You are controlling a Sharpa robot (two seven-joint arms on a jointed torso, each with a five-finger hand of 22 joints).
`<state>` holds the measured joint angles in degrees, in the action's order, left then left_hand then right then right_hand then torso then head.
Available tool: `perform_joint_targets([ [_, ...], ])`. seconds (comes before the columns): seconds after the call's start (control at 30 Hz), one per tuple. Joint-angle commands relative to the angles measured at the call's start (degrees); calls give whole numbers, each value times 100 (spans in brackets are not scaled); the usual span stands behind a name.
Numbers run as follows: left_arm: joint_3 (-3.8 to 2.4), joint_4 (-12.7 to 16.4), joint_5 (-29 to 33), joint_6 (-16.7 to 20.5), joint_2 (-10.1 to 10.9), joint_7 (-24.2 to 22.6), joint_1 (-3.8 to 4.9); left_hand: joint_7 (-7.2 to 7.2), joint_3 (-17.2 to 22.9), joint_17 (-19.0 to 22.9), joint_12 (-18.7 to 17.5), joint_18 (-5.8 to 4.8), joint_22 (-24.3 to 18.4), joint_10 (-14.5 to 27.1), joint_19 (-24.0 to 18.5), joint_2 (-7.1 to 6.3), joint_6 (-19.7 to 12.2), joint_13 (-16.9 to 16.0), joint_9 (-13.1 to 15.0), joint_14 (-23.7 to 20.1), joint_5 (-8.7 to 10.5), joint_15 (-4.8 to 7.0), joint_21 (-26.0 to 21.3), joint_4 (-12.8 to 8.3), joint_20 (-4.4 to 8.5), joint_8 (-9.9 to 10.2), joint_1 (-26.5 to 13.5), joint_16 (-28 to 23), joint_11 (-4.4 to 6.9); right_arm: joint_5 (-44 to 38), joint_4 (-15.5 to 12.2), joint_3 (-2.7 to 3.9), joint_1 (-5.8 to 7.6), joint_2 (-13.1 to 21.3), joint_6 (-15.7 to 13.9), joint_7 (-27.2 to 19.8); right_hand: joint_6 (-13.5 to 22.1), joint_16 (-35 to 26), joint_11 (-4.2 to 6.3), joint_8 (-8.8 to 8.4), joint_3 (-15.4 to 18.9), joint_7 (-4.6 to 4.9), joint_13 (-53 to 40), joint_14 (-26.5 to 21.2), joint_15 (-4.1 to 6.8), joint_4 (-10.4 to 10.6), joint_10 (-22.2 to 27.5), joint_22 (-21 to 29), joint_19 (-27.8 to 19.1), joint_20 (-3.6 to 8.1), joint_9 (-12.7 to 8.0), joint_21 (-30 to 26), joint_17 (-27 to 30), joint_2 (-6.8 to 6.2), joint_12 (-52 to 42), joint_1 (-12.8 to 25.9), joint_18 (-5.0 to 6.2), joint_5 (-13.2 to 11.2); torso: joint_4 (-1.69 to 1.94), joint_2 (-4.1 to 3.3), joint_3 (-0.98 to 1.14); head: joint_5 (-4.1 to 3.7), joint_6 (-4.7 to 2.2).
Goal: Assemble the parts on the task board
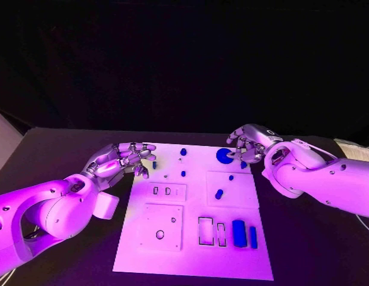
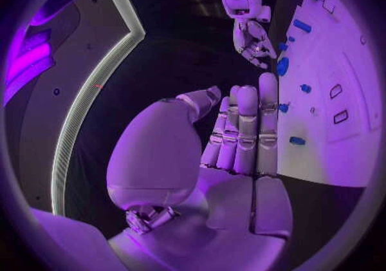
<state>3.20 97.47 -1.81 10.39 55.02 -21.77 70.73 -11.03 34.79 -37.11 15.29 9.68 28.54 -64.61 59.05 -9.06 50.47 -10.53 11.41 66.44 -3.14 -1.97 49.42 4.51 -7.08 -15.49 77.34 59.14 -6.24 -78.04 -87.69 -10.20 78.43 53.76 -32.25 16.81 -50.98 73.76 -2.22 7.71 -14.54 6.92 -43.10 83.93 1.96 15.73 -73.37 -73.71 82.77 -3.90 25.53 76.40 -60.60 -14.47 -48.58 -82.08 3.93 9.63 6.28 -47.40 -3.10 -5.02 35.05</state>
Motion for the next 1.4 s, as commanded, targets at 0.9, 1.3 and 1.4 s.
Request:
perform_joint_targets([
  [0.9, -4, -30, 20, -133, -46, -35, 6, 13, 39, -15, 30, 78, 10, 40, -48, -8, -32, -11, 9, -32, 6, 1, 35, -18, -17, 33, -11, 45, -4, 798, 340, -1, -38, -249, 574, 36, 138, 1382, -121, 7, 891, 126, -4104, 489, -120, 85, -1215, -1364, 575, -133, 169, 1125, -2384, 486, -3622, -26, -319, 140, 23, -16, -8, -82, 87],
  [1.3, -4, -28, 20, -124, -35, -24, 6, 8, 44, -12, 31, 79, 22, 45, -57, -8, -36, -16, 11, -36, 6, 1, 54, -26, -18, 35, -6, 51, -6, 614, 435, -2, -131, -444, 629, 220, 55, 1427, -134, 32, 800, 144, -4178, 506, -130, 66, -1263, -1479, 637, -141, 181, 1226, -2476, 573, -3680, -67, -350, 159, 27, -14, -3, -63, 107],
  [1.4, -4, -28, 20, -121, -31, -21, 6, 8, 44, -12, 31, 79, 22, 45, -57, -8, -36, -16, 11, -36, 6, 1, 54, -26, -18, 35, -6, 51, -6, 537, 448, -2, -134, -449, 616, 258, 49, 1430, -135, 33, 793, 146, -4181, 508, -131, 65, -1265, -1490, 643, -142, 182, 1236, -2484, 577, -3682, -72, -353, 164, 19, -23, 1, -59, 103],
])
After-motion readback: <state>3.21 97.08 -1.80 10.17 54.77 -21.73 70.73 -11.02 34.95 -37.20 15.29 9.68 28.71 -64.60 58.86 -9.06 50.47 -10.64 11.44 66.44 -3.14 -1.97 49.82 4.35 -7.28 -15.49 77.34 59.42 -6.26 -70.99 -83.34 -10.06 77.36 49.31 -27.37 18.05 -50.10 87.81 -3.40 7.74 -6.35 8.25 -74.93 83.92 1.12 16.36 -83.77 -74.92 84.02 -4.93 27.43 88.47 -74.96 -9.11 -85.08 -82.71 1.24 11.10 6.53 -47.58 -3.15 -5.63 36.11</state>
